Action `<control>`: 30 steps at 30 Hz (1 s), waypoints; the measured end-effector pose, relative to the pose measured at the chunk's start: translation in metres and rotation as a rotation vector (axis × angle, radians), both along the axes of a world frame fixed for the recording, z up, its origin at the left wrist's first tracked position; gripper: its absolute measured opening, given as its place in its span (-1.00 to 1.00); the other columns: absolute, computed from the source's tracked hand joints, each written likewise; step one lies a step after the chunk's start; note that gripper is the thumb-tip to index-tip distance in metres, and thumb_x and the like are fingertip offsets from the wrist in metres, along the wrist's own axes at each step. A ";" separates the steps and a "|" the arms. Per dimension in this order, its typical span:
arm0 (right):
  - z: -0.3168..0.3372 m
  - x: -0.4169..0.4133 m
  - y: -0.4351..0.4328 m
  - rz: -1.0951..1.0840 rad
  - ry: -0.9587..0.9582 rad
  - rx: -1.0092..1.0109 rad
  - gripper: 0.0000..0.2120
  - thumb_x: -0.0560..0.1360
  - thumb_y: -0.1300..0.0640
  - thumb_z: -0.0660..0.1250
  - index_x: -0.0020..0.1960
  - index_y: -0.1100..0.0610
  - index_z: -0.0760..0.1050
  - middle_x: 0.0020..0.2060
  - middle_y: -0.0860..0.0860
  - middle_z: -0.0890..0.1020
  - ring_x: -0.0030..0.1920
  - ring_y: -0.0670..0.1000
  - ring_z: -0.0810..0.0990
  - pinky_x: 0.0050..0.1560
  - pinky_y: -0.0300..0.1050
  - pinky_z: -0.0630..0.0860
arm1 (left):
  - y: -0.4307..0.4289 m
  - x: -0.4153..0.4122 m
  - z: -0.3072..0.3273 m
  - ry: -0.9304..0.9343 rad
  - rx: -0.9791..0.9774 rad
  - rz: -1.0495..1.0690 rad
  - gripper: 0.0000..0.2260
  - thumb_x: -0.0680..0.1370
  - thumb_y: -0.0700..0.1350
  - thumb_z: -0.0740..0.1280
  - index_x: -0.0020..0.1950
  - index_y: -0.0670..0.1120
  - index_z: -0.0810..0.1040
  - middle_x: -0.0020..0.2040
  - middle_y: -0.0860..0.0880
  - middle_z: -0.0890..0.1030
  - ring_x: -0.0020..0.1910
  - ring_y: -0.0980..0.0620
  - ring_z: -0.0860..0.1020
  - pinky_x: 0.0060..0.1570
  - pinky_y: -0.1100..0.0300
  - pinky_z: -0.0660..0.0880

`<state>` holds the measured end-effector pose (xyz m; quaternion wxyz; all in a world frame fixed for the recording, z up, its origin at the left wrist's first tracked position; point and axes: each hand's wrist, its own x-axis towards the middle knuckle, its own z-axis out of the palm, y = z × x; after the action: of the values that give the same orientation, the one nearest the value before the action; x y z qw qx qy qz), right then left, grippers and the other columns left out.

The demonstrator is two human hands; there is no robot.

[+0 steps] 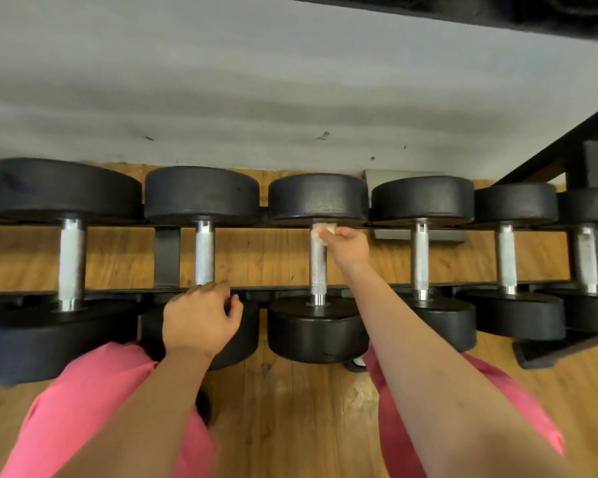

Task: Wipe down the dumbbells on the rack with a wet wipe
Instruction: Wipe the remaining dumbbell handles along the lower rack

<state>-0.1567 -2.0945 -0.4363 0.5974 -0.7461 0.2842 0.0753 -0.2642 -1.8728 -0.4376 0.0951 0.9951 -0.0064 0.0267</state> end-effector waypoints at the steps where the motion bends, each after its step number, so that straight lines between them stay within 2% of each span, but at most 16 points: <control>1: -0.001 0.001 0.000 0.012 0.011 0.020 -0.61 0.48 0.06 0.46 0.23 0.21 0.52 0.07 -0.01 0.58 0.10 -0.02 0.53 0.05 -0.17 0.39 | 0.000 0.000 0.001 0.004 -0.009 -0.002 -0.67 0.39 -0.09 0.47 -0.39 0.02 0.32 -0.49 0.09 0.33 -0.53 0.04 0.28 -0.45 0.29 0.05; 3: -0.001 0.000 0.001 0.011 0.005 0.021 -0.67 0.49 0.06 0.44 0.20 0.19 0.54 0.00 -0.05 0.56 0.02 -0.06 0.51 0.05 -0.18 0.41 | -0.001 0.001 0.002 0.025 -0.016 0.000 -0.67 0.40 -0.09 0.46 -0.38 0.02 0.30 -0.48 0.10 0.30 -0.52 0.05 0.26 -0.46 0.29 0.06; 5: -0.003 -0.004 -0.001 0.008 -0.030 -0.044 -0.91 0.54 0.08 0.39 -0.06 0.11 0.58 -0.18 -0.08 0.59 -0.13 -0.11 0.54 -0.01 -0.16 0.46 | 0.000 0.000 0.002 0.036 -0.003 0.002 -0.69 0.42 -0.09 0.44 -0.37 0.02 0.32 -0.48 0.10 0.30 -0.51 0.05 0.26 -0.46 0.28 0.07; 6: -0.004 -0.006 -0.001 0.011 -0.054 -0.068 -0.89 0.55 0.09 0.37 -0.15 0.07 0.55 -0.23 -0.09 0.58 -0.18 -0.13 0.54 -0.08 -0.19 0.45 | -0.001 0.000 0.001 0.038 0.001 0.006 -0.72 0.43 -0.09 0.43 -0.36 0.00 0.35 -0.47 0.10 0.31 -0.50 0.05 0.27 -0.45 0.27 0.08; 8: -0.007 -0.006 -0.001 0.020 -0.058 -0.046 -0.90 0.53 0.07 0.40 -0.08 0.10 0.57 -0.16 -0.08 0.60 -0.10 -0.10 0.56 -0.17 -0.28 0.39 | 0.000 0.001 -0.002 0.046 0.012 0.019 -0.79 0.45 -0.09 0.40 -0.33 -0.03 0.43 -0.44 0.09 0.34 -0.47 0.04 0.29 -0.45 0.25 0.13; 10: -0.009 -0.004 0.001 0.042 -0.028 -0.019 -0.70 0.49 0.02 0.43 0.13 0.18 0.59 0.01 -0.01 0.64 0.05 -0.03 0.58 -0.16 -0.30 0.39 | 0.000 0.002 -0.003 0.064 0.024 0.028 -0.83 0.48 -0.07 0.36 -0.29 -0.04 0.48 -0.42 0.08 0.38 -0.43 0.04 0.32 -0.44 0.24 0.15; 11: -0.008 -0.005 0.002 0.044 -0.029 -0.028 -0.70 0.49 0.02 0.43 0.14 0.19 0.59 0.01 0.01 0.65 0.05 -0.02 0.59 -0.17 -0.29 0.40 | 0.000 0.002 -0.002 0.080 0.018 0.039 -0.84 0.50 -0.07 0.34 -0.27 -0.03 0.49 -0.41 0.08 0.39 -0.42 0.04 0.34 -0.43 0.23 0.16; 14: -0.006 -0.007 -0.002 0.040 -0.083 -0.122 -0.87 0.55 0.09 0.36 -0.12 0.13 0.59 -0.22 -0.03 0.62 -0.17 -0.07 0.56 -0.22 -0.24 0.40 | -0.002 0.001 -0.001 0.097 -0.064 0.122 -0.86 0.52 -0.07 0.33 -0.25 0.00 0.52 -0.40 0.06 0.49 -0.41 0.02 0.42 -0.43 0.23 0.20; 17: -0.007 -0.013 -0.007 0.099 -0.077 -0.126 -0.89 0.53 0.10 0.38 -0.13 0.12 0.58 -0.24 -0.04 0.60 -0.19 -0.10 0.54 -0.17 -0.20 0.41 | -0.020 0.003 0.001 0.020 -0.284 0.136 -0.86 0.57 -0.04 0.30 -0.19 0.02 0.55 -0.34 0.09 0.56 -0.38 0.07 0.50 -0.47 0.26 0.27; 18: -0.011 -0.015 -0.009 0.139 -0.066 -0.116 -0.90 0.51 0.09 0.41 -0.13 0.11 0.58 -0.24 -0.04 0.60 -0.19 -0.10 0.54 -0.16 -0.20 0.41 | -0.033 0.003 0.002 0.011 -0.370 0.076 -0.87 0.58 -0.04 0.29 -0.15 0.02 0.56 -0.28 0.09 0.57 -0.31 0.09 0.52 -0.41 0.23 0.35; 20: -0.015 -0.021 -0.010 0.194 -0.033 -0.100 -0.87 0.47 0.08 0.45 -0.15 0.14 0.58 -0.30 -0.03 0.58 -0.24 -0.10 0.51 -0.21 -0.21 0.40 | -0.067 -0.003 -0.006 0.060 -0.503 -0.043 -0.87 0.60 -0.05 0.24 -0.05 -0.02 0.57 -0.14 0.07 0.59 -0.12 0.10 0.51 -0.12 0.16 0.44; 22: -0.019 -0.024 -0.012 0.206 -0.065 -0.094 -0.82 0.48 0.10 0.44 -0.18 0.22 0.59 -0.36 0.00 0.54 -0.30 -0.07 0.47 -0.23 -0.19 0.38 | -0.099 -0.017 -0.021 0.128 -0.652 0.013 -0.77 0.63 -0.02 0.13 -0.01 -0.04 0.56 -0.07 0.05 0.57 -0.01 0.09 0.46 0.10 0.09 0.41; 26: -0.022 -0.017 -0.022 0.166 -0.115 -0.175 -0.71 0.51 0.10 0.38 -0.37 0.08 0.48 -0.45 -0.06 0.45 -0.36 -0.06 0.41 -0.23 -0.13 0.36 | -0.120 -0.025 -0.044 0.025 -0.820 0.242 -0.68 0.55 0.00 0.00 -0.12 -0.07 0.51 -0.15 0.04 0.52 -0.07 0.05 0.43 0.13 0.00 0.40; 27: -0.021 -0.017 -0.022 0.181 -0.114 -0.166 -0.74 0.51 0.10 0.39 -0.34 0.06 0.50 -0.44 -0.08 0.47 -0.35 -0.09 0.43 -0.24 -0.17 0.35 | -0.120 -0.025 -0.046 0.015 -0.811 0.239 -0.69 0.55 -0.01 0.00 -0.14 -0.07 0.50 -0.16 0.03 0.52 -0.08 0.03 0.44 0.12 0.02 0.39; 29: -0.019 -0.016 -0.021 0.232 -0.092 -0.068 -0.90 0.51 0.09 0.40 -0.10 0.12 0.60 -0.27 -0.08 0.59 -0.23 -0.13 0.53 -0.22 -0.28 0.37 | -0.120 -0.024 -0.044 0.008 -0.792 0.208 -0.69 0.55 -0.01 -0.01 -0.14 -0.06 0.48 -0.16 0.03 0.51 -0.08 0.02 0.44 0.11 0.07 0.36; 30: -0.019 -0.015 -0.018 0.251 -0.091 -0.033 -0.84 0.51 0.09 0.41 0.02 0.16 0.61 -0.17 -0.05 0.63 -0.16 -0.14 0.56 -0.19 -0.31 0.39 | -0.120 -0.024 -0.043 0.003 -0.785 0.202 -0.70 0.55 -0.01 -0.02 -0.13 -0.05 0.47 -0.15 0.03 0.51 -0.08 0.03 0.44 0.11 0.09 0.35</control>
<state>-0.1715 -2.1129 -0.4552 0.5833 -0.7881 0.1622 0.1109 -0.2885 -1.9925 -0.4808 0.4648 0.8788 0.1020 0.0348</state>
